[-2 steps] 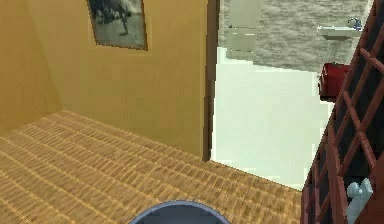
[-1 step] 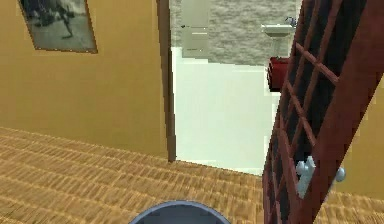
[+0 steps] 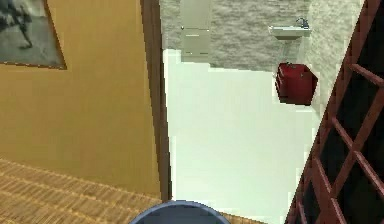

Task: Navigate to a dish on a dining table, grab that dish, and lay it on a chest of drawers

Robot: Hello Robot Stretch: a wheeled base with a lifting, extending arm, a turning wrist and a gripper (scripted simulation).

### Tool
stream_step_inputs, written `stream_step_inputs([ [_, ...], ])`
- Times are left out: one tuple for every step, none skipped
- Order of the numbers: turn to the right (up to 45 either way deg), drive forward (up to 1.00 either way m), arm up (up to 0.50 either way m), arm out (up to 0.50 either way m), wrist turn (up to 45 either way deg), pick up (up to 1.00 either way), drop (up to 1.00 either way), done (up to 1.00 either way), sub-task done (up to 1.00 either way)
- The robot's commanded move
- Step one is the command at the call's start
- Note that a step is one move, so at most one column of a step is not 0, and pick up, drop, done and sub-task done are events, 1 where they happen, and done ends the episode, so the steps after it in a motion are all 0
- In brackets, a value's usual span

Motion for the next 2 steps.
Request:
stream_step_inputs([
  [18.0, 0.0, 0.0, 0.0, 0.0, 0.0, 0.0, 0.0, 0.0],
  [0.0, 0.05, 0.0, 0.0, 0.0, 0.0, 0.0, 0.0, 0.0],
])
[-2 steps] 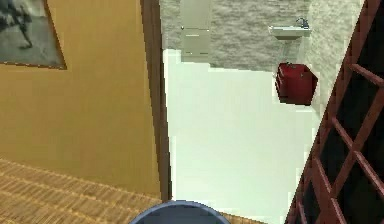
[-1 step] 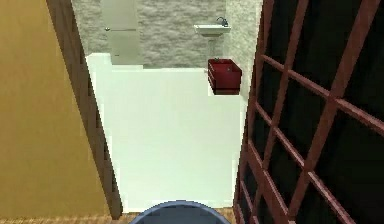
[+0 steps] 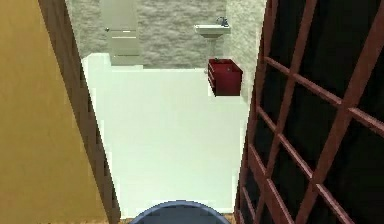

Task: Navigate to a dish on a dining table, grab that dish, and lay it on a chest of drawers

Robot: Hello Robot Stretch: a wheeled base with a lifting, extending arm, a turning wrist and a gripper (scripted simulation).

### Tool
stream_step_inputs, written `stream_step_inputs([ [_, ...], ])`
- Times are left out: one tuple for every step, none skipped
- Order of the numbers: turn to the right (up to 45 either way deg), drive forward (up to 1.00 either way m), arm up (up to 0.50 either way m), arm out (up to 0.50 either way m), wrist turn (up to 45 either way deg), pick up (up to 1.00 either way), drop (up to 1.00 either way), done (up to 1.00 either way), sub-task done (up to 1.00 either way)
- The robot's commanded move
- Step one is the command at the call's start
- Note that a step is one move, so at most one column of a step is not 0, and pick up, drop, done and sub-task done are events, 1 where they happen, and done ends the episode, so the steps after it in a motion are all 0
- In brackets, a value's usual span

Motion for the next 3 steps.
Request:
stream_step_inputs([
  [-3.0, 0.0, 0.0, 0.0, 0.0, 0.0, 0.0, 0.0, 0.0],
  [0.0, 1.0, 0.0, 0.0, 0.0, 0.0, 0.0, 0.0, 0.0],
  [3.0, 0.0, 0.0, 0.0, 0.0, 0.0, 0.0, 0.0, 0.0],
])
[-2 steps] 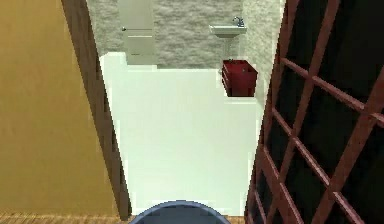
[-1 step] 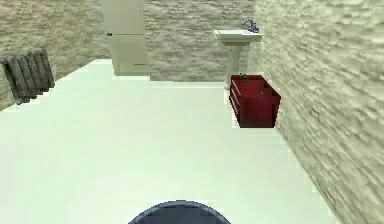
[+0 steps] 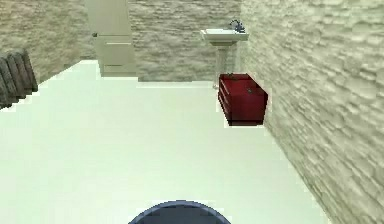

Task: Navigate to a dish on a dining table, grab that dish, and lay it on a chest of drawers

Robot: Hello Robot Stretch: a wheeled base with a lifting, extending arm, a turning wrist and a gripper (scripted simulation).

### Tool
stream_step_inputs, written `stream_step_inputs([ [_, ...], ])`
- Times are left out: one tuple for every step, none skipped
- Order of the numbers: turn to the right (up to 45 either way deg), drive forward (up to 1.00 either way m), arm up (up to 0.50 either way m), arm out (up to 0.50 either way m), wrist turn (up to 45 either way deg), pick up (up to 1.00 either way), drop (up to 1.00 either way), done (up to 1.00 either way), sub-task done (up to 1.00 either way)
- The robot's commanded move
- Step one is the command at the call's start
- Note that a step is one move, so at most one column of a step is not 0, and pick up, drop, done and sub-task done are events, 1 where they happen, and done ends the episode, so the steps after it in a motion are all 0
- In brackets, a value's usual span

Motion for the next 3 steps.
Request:
stream_step_inputs([
  [0.0, 0.2, 0.0, 0.0, 0.0, 0.0, 0.0, 0.0, 0.0],
  [0.0, 1.0, 0.0, 0.0, 0.0, 0.0, 0.0, 0.0, 0.0],
  [3.0, 0.0, 0.0, 0.0, 0.0, 0.0, 0.0, 0.0, 0.0],
])
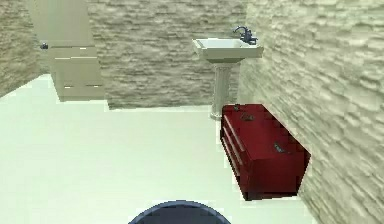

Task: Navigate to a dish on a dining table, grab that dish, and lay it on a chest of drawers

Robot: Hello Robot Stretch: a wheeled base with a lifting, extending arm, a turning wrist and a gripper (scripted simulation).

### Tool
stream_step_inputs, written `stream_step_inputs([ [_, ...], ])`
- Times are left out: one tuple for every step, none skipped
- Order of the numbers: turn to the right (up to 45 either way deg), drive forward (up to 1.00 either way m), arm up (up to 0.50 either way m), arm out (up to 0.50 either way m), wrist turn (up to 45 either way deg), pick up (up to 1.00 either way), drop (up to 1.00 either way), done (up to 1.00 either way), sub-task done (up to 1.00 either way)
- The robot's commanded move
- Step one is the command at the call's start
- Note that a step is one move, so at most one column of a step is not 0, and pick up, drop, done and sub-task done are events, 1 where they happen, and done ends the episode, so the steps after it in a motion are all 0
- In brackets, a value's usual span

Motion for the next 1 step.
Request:
stream_step_inputs([
  [0.0, 1.0, 0.0, 0.0, 0.0, 0.0, 0.0, 0.0, 0.0],
])
